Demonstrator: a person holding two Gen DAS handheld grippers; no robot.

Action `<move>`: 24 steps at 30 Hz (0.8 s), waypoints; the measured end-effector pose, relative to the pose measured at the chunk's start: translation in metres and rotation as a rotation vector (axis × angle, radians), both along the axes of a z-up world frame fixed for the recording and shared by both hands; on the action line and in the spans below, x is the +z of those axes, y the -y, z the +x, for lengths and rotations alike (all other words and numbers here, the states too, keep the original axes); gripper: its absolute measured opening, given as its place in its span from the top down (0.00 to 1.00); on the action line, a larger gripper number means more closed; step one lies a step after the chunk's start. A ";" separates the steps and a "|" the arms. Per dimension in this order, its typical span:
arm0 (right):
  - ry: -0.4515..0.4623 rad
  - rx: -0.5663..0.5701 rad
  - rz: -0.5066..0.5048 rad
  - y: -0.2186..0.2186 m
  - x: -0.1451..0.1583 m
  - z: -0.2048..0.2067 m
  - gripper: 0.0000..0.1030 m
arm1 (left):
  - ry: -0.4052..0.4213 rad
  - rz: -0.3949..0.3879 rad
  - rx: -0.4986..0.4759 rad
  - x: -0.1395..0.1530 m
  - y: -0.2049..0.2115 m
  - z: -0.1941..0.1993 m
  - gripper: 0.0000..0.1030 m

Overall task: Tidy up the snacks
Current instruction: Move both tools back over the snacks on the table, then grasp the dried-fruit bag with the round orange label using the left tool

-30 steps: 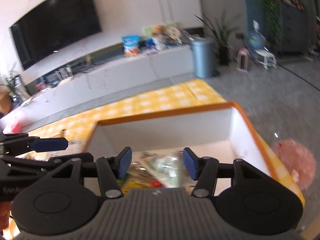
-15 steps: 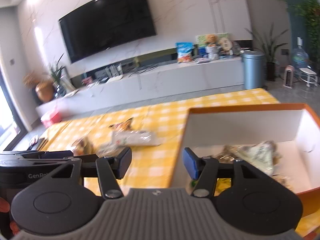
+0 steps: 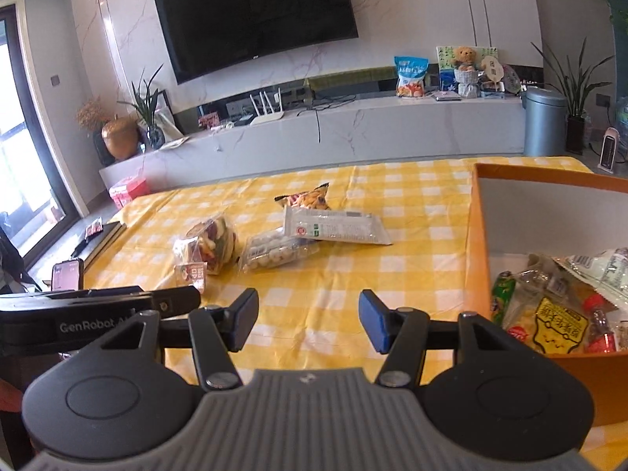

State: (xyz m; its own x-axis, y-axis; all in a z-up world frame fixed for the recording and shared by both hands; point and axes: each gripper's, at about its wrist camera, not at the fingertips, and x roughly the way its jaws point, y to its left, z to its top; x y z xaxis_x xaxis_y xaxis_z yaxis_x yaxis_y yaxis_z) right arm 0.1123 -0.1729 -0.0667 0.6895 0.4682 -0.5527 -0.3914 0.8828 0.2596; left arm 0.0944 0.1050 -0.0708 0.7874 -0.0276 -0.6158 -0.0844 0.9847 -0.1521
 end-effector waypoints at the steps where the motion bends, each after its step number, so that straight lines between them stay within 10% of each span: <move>1: -0.012 0.004 -0.002 -0.003 -0.002 0.003 0.43 | -0.002 0.002 0.007 -0.001 -0.004 0.002 0.13; 24: -0.156 -0.033 -0.068 -0.060 -0.049 0.100 0.24 | 0.005 0.037 0.072 -0.037 -0.078 0.105 0.12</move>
